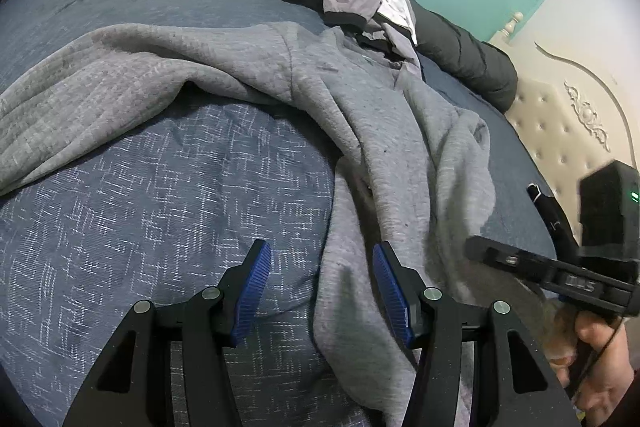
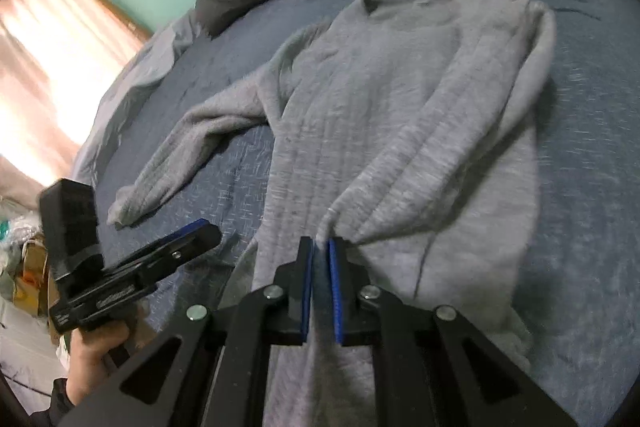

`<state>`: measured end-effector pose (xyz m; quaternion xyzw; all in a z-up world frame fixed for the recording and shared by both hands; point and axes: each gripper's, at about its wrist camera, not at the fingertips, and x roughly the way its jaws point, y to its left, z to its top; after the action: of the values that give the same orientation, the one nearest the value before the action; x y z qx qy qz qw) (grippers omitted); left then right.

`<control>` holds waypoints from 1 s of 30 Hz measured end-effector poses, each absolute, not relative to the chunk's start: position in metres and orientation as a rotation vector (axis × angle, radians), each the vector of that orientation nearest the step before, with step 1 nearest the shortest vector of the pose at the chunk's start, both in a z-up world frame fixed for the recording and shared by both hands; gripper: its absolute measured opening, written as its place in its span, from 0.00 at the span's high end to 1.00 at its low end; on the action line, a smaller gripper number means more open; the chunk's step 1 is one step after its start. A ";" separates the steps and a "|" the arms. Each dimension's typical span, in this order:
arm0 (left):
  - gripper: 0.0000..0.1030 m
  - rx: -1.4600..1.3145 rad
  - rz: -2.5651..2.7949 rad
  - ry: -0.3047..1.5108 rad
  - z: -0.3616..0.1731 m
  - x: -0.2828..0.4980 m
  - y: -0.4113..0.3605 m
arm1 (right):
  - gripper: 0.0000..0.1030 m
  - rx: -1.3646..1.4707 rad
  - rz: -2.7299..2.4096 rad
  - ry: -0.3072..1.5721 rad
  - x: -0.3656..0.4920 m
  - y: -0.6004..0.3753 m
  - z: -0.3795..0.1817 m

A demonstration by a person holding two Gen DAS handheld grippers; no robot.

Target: Fold clothes

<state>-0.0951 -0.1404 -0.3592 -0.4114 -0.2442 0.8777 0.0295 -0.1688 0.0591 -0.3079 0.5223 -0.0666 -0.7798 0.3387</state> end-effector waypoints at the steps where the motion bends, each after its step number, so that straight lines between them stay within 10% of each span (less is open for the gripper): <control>1: 0.44 -1.269 2.707 -0.755 -0.359 -0.095 -0.141 | 0.93 1.375 -2.021 -0.205 -0.173 0.060 -0.311; 16: 0.44 -1.270 2.706 -0.755 -0.359 -0.095 -0.142 | 0.92 1.336 -2.311 -0.380 -0.197 0.190 -0.281; 22: 0.44 -1.277 2.703 -0.753 -0.361 -0.096 -0.141 | 0.72 1.458 -2.243 -0.261 -0.191 0.170 -0.313; 30: 0.44 -1.283 2.707 -0.767 -0.362 -0.095 -0.142 | 0.72 1.370 -2.163 -0.057 -0.164 0.094 -0.298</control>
<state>-0.0954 -0.1416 -0.3619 -0.4147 -0.2480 0.8752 0.0247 -0.1637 0.0938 -0.2975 0.5126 -0.0212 -0.8093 0.2862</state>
